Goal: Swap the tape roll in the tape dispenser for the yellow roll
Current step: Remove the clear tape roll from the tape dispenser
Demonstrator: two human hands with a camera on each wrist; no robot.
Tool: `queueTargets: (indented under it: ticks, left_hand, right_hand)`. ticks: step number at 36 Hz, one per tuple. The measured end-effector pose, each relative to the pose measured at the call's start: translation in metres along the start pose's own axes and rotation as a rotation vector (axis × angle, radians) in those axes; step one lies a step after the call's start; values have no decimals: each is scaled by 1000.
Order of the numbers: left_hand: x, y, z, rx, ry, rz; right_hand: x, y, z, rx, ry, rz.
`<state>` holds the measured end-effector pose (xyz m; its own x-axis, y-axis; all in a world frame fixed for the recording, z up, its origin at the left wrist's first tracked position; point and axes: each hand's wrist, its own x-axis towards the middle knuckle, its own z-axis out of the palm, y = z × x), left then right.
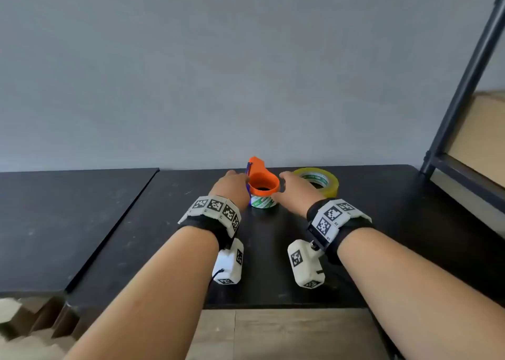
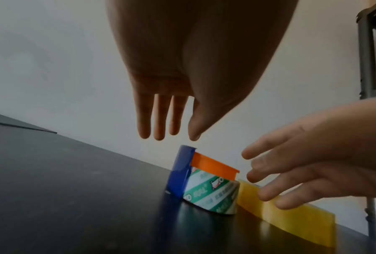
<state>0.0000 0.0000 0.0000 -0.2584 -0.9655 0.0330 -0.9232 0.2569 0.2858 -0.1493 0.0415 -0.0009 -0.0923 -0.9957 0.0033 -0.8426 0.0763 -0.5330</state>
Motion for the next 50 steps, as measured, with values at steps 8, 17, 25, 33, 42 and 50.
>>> queueTargets:
  ticks: [8,17,25,33,42,50]
  left_hand:
    - [28,-5,14,11,-39,37]
    - [16,-5,11,2,-7,79]
    - [-12,-4,1,-82,-36,119]
    - [-34,1,2,-251,7,9]
    - [-35,-16,-2,-89,63,-13]
    - [-26,-7,4,-17,158,131]
  right_hand:
    - [34,7,16,15,-29,-8]
    - [32,14,20,85,-32,-21]
    - [10,18,18,55,-78,-95]
    - [-5,18,25,2,-50,-125]
    - [-5,23,17,27,-107,-106]
    - [-5,22,13,26,-148,-103]
